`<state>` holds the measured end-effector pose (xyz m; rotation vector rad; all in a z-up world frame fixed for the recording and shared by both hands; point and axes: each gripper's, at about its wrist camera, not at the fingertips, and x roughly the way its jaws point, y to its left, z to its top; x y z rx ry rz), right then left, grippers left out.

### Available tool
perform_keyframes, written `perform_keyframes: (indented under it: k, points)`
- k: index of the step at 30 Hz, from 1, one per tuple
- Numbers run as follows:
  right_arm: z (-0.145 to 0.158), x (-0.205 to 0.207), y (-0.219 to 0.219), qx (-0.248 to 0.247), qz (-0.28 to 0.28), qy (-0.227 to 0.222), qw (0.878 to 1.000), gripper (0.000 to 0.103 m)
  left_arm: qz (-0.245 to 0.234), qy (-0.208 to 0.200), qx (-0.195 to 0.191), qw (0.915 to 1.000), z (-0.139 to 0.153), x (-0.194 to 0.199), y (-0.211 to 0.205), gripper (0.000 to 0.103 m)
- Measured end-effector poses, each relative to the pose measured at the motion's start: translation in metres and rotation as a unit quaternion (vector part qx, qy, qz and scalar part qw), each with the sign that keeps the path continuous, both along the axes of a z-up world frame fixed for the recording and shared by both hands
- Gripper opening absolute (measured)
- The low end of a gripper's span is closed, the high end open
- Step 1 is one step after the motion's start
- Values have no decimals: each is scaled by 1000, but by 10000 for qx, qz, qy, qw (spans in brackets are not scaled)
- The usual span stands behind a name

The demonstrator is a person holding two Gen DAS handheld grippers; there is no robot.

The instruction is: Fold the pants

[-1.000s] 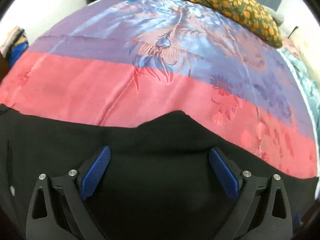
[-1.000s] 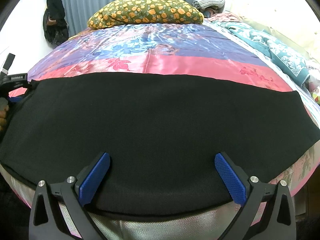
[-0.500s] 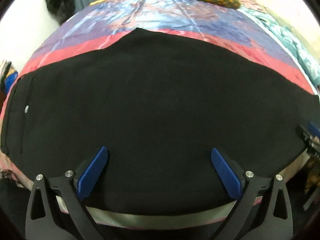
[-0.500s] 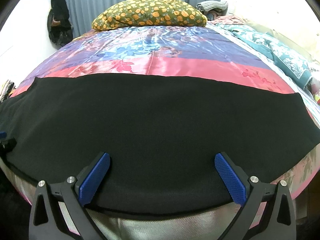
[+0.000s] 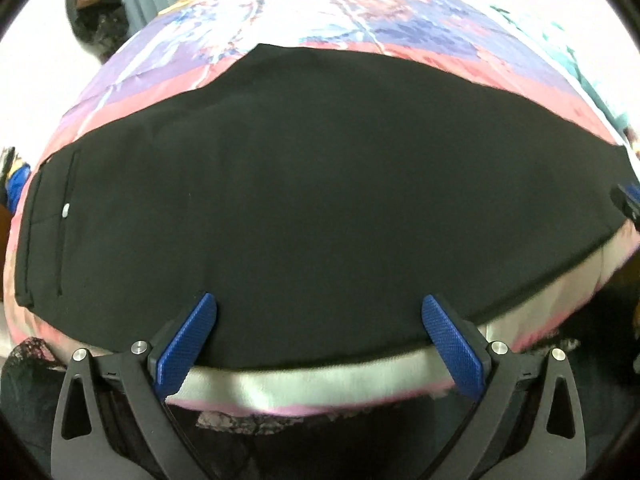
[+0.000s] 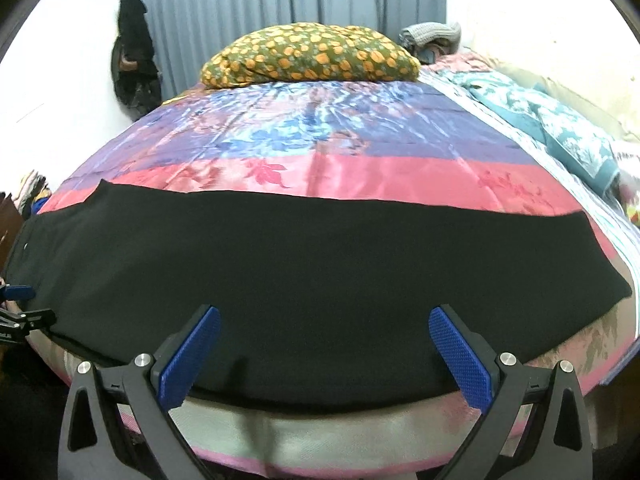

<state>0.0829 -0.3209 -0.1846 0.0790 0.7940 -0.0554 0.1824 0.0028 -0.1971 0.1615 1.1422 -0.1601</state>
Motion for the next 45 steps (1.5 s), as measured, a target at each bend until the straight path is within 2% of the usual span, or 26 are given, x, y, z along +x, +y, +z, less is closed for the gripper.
perform_keyframes:
  k: [3, 6, 10, 15, 18, 25, 39, 45]
  points:
    - [3, 4, 9, -3, 93, -114, 9999, 103, -82, -45, 102, 9999, 3, -10, -2, 103]
    - [-2, 8, 19, 14, 199, -61, 9998, 103, 60, -193, 24, 9998, 10, -17, -2, 101]
    - [-30, 22, 26, -90, 307, 739, 9968, 103, 343, -479, -268, 9979, 24, -15, 1, 101]
    - [-33, 20, 27, -181, 322, 648, 9972, 103, 654, -870, -270, 9937, 35, -18, 11, 101]
    - [-36, 18, 29, -214, 228, 551, 9980, 103, 870, -764, -336, 9927, 31, -17, 22, 101]
    - [-36, 18, 29, -227, 155, 495, 9984, 103, 1074, -859, -229, 9902, 30, -17, 27, 101]
    - [-37, 17, 29, -218, 148, 512, 9983, 103, 958, -1063, 97, 9897, 33, -22, 9, 101]
    - [-28, 21, 26, -223, 254, 714, 9969, 103, 787, -1283, 306, 9881, 40, -29, -2, 101]
